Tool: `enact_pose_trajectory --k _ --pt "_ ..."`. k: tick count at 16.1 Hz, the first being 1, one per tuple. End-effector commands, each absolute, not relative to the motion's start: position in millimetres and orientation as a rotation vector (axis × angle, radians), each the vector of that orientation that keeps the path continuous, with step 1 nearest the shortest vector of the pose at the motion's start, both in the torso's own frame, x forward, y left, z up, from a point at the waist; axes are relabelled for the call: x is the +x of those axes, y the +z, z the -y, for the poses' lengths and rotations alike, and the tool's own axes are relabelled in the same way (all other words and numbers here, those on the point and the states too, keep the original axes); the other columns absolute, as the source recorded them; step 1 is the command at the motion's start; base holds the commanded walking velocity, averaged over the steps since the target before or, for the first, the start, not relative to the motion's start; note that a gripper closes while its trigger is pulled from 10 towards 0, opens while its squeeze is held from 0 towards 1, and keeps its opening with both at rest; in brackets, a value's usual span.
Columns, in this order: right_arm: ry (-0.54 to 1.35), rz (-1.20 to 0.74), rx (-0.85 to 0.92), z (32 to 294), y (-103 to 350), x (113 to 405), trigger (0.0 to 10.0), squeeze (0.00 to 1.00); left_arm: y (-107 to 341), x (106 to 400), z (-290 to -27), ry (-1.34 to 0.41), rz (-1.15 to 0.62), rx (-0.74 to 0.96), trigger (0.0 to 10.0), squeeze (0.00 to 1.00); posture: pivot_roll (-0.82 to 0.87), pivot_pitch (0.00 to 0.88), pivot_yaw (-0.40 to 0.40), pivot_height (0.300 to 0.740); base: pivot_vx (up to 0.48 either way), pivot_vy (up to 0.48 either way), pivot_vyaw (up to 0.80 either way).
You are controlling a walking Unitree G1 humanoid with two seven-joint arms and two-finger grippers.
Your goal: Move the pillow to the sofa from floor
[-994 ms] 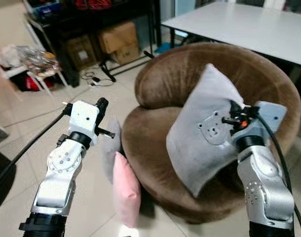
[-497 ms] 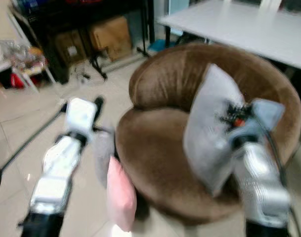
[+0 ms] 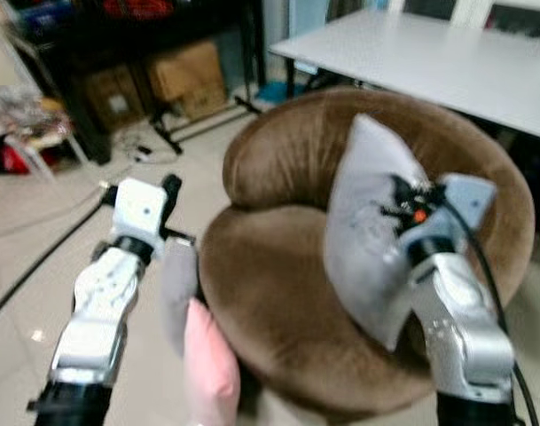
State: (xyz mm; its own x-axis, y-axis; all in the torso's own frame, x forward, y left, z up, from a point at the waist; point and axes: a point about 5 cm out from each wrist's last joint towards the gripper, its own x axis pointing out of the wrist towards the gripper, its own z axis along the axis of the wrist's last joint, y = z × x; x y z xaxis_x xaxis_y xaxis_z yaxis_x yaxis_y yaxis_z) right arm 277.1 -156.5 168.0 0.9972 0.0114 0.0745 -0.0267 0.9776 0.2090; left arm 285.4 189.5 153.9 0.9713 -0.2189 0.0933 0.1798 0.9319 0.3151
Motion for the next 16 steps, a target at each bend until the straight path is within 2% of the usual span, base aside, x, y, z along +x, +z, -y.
enact_pose_trajectory --k 1,5,9,12,14,16 --pt "0.043 0.124 0.230 156 182 277 10.0 0.00 155 285 -183 -0.245 0.136 0.339 10.0 0.00 -0.11 0.000 0.066 0.740 0.000 0.000 0.00" --pt "0.107 0.086 0.262 147 186 283 10.0 0.00 154 285 -187 -0.303 0.117 0.391 10.0 0.00 -0.11 0.000 0.063 0.740 0.000 0.000 0.00" --pt "0.122 -0.021 0.300 134 185 305 10.0 0.00 146 284 -187 -0.471 0.052 0.506 10.0 0.00 -0.09 0.000 0.069 0.740 0.000 0.000 0.00" --pt "0.155 -0.089 0.353 116 186 324 10.0 0.00 145 283 -195 -0.479 0.035 0.515 10.0 0.00 -0.08 0.000 0.060 0.740 0.000 0.000 0.00" --pt "0.134 -0.123 0.415 111 186 339 10.0 0.00 145 282 -197 -0.489 0.028 0.523 10.0 0.00 -0.08 0.000 0.054 0.740 0.000 0.000 0.00" --pt "0.058 -0.139 0.592 121 179 360 10.0 0.00 144 278 -197 -0.504 0.020 0.522 10.0 0.00 -0.06 0.000 0.045 0.740 0.000 0.000 0.00"
